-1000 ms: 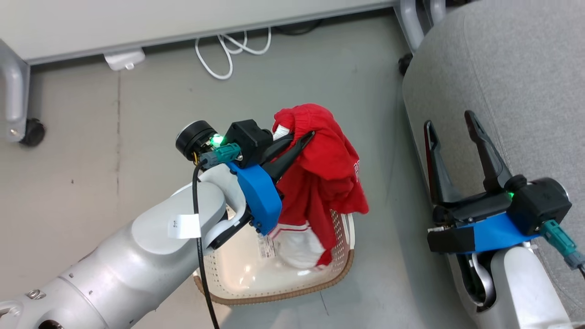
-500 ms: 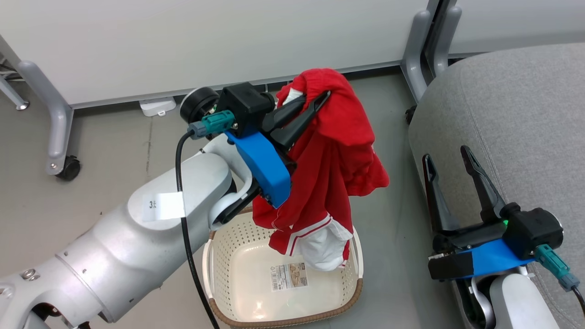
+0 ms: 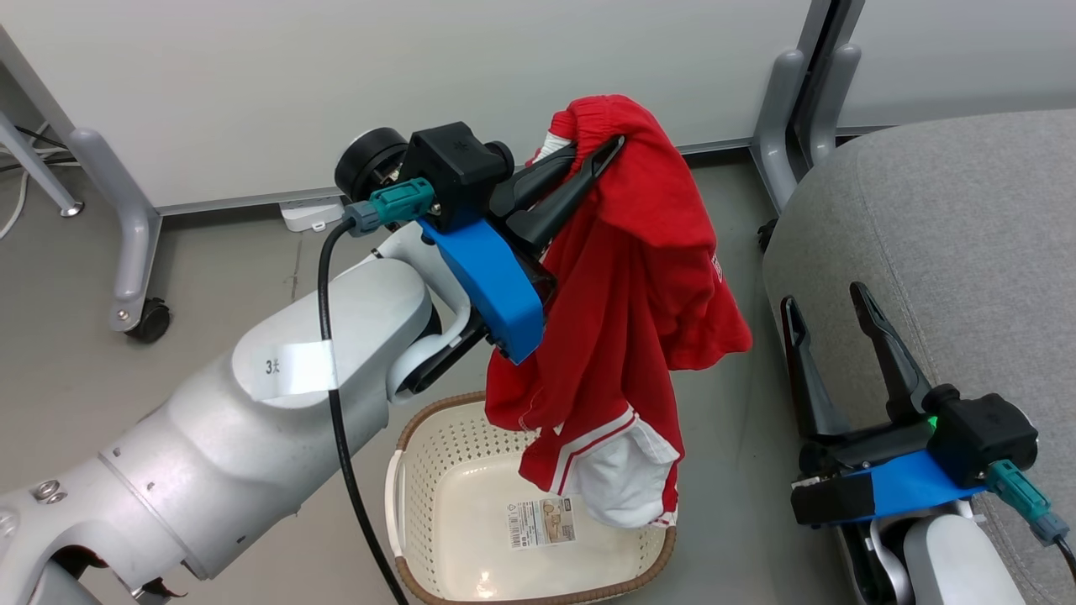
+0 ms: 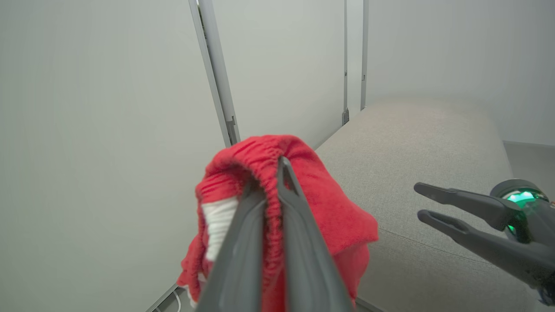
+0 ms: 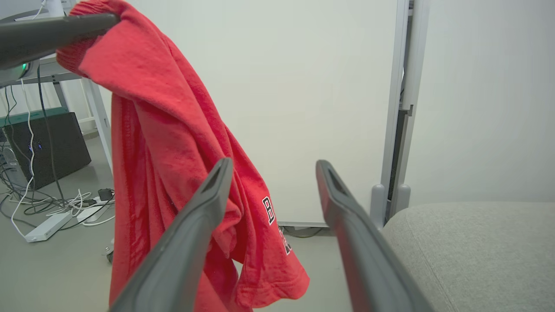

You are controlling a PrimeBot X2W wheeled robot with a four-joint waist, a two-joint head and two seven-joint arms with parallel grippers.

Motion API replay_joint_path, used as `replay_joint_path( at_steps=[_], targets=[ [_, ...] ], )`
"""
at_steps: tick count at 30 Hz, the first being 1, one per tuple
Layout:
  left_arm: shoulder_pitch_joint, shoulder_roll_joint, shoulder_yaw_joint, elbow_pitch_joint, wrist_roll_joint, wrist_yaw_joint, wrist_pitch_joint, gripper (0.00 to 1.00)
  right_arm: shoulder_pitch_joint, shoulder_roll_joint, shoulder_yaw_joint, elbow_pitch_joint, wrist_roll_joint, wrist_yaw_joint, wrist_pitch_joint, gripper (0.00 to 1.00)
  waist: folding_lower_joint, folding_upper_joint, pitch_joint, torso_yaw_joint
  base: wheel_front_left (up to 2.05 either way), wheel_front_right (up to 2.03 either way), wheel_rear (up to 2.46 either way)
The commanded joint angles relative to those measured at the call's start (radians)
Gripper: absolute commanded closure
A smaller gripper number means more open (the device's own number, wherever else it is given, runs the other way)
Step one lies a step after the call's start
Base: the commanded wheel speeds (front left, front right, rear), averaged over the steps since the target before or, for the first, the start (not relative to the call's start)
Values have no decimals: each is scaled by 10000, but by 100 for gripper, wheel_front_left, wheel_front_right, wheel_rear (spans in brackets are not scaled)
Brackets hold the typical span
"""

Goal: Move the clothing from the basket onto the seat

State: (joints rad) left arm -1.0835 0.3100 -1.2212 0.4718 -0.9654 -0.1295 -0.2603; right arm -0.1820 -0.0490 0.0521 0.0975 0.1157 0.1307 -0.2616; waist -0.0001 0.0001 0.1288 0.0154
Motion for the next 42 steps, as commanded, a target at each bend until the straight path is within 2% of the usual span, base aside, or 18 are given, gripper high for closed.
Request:
replay_joint_path(
  at_steps=[1, 9, 19, 25, 31, 36, 42],
  targets=[
    [-62, 5, 67, -12, 34, -16, -73, 100, 113, -24, -31, -26, 45, 1, -53, 0, 1, -1, 2, 5, 0, 0, 0],
    [-44, -40, 93, 70, 114, -16, -74, 100, -125, -23, 244, -114, -156, 1, -53, 0, 1, -1, 89, 41, 0, 0, 0],
    [-209, -203, 122, 99, 249, -15, -75, 100, -1308, -25, 1537, 279, -776, 1, -53, 0, 1, -1, 306, 139, 0, 0, 0],
    [-263, -334, 149, 76, 307, -15, -73, 100, -2214, -63, 2112, 1080, -1207, 1, -51, 0, 1, -1, 413, 241, 0, 0, 0],
    [-337, -501, 96, 31, 368, -15, -67, 100, -2940, -104, 2391, 2429, -1906, 1, -46, 0, 1, -1, 476, 388, 0, 0, 0],
    [-410, -687, 38, -38, 429, -15, -66, 100, -3439, -62, 2300, 3458, -2444, 1, -46, 0, 1, -1, 520, 547, 0, 0, 0],
    [-524, -896, -3, -233, 478, -16, -66, 100, -3794, -16, 2127, 4294, -2336, 1, -46, 0, 1, -1, 589, 736, 0, 0, 0]
  ],
)
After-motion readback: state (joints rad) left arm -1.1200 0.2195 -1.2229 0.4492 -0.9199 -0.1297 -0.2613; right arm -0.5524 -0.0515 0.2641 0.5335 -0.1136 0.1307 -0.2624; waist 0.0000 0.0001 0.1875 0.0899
